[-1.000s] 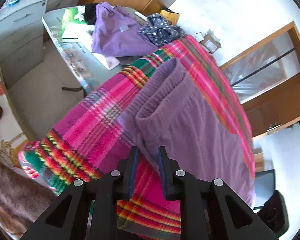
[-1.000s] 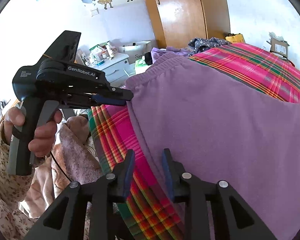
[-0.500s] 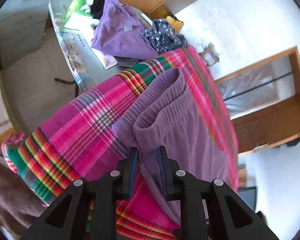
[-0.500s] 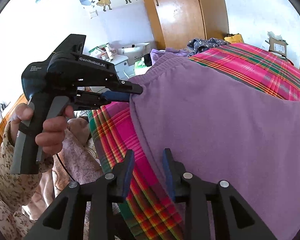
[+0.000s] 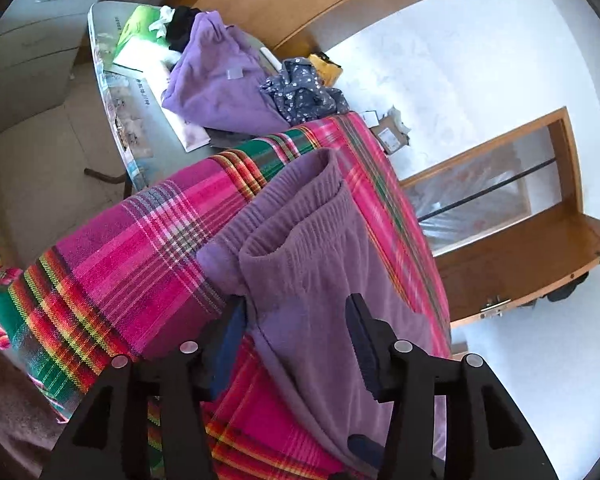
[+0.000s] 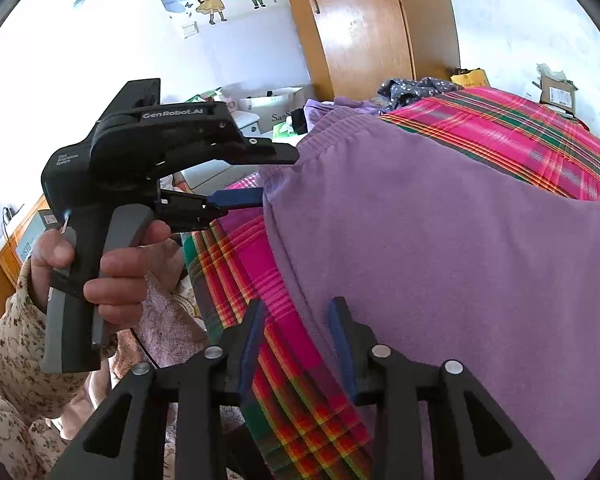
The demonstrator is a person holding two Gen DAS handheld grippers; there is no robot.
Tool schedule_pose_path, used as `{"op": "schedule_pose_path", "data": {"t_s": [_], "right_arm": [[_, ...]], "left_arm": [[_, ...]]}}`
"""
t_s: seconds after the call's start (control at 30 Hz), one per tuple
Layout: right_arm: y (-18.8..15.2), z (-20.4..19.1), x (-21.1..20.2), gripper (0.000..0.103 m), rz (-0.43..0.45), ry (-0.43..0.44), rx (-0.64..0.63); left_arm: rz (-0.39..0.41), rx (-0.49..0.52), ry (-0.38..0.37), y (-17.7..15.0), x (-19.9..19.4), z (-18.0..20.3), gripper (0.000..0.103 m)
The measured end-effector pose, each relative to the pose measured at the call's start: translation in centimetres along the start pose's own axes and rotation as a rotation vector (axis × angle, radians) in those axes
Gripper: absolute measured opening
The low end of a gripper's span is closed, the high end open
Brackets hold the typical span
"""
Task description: Fold clothes
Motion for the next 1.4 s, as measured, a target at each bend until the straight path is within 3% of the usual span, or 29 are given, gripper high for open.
{"op": "schedule_pose_path", "data": {"t_s": [0.43,0.8,1.2,1.27,1.3,1.4], "right_arm": [[0.2,-0.1,0.3,0.035,-0.002,-0.01,-0.007],[4.3,-3.9,3.0,0.04,0.046,-0.13,-0.179],[6.0,-5.9,6.8,0.04,0.029,-0.298,-0.291],[6.2,-6.0,6.9,0.027,0.036,-0.31,-0.294],[6.2,-5.9,6.9,0.014,0.037,-0.318,-0.29],[6.5,-5.1,6.5,0.006,0.047,-0.289,-0.22]], "left_arm": [[0.041,-0.11,-0.041,0.5,-0.8,-0.8,0.053],[0.013,-0.108,-0.075,0.8,-0.9,-0.5,0.053],[-0.02,-0.122,-0.128,1.4,-1.0,-0.6,0.053],[-0.02,-0.135,-0.139,1.5,-1.1,-0.7,0.053],[-0.02,-0.143,-0.143,1.5,-1.2,-0.8,0.053],[-0.012,-0.169,-0.153,1.6,-1.3,-1.2,0.053]]}}
Point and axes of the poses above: each gripper's, at about its wrist camera, not at the fingertips, and x roughly the way its jaws point, z to its right, y to its top, the point moved 4 cm from there along x, roughly the way its jaws point, and after that the axes turned 15 degrees about -y, right-handed, at the moved point
